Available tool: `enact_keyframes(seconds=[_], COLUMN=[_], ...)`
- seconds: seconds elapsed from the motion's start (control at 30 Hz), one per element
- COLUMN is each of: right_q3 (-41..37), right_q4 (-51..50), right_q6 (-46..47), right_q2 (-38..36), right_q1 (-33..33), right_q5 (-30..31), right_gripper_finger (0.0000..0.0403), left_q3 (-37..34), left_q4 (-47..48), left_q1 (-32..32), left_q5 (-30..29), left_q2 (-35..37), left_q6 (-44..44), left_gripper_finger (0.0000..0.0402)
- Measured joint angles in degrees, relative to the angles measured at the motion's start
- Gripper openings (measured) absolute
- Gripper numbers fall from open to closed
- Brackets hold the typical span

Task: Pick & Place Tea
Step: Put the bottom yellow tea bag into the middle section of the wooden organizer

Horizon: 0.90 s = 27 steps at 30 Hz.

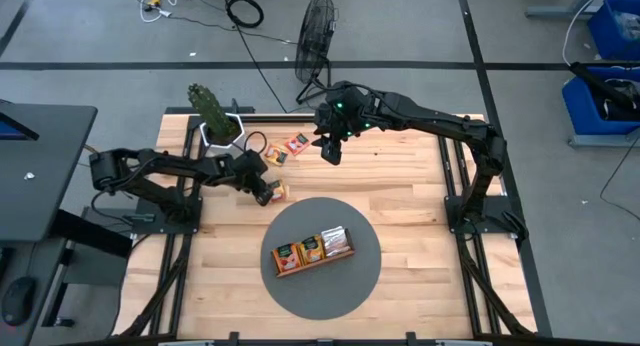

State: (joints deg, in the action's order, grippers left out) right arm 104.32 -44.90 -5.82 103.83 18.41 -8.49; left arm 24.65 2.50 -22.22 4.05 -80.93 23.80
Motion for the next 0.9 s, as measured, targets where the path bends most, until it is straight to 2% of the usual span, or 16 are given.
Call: enact_keyframes(seconds=[0.23, 0.43, 0.63, 0.77, 0.9], right_q3=[0.0, 0.0, 0.0, 0.0, 0.0], right_q4=[0.3, 0.3, 0.4, 0.4, 0.4], right_q6=[2.4, 2.6, 3.7, 3.8, 4.6], right_q2=[0.0, 0.0, 0.0, 0.0, 0.0], right_q1=[0.0, 0.0, 0.0, 0.0, 0.0], right_q5=[0.1, 0.1, 0.1, 0.1, 0.1], right_gripper_finger=[0.0164, 0.0164, 0.0164, 0.0164, 0.0164], left_q3=[0.3, 2.2, 2.1, 2.1, 2.1], left_q4=[2.1, 1.4, 1.0, 1.3, 1.3], left_q1=[0.4, -0.2, 0.0, -0.1, -0.1], left_q5=[0.5, -2.7, -2.6, -1.8, 2.6], left_q2=[3.6, 8.7, 8.8, 6.5, 3.4], left_q6=[2.4, -5.8, -18.0, -21.1, -23.0], left_gripper_finger=[0.0003, 0.0033, 0.0101, 0.0172, 0.0238])
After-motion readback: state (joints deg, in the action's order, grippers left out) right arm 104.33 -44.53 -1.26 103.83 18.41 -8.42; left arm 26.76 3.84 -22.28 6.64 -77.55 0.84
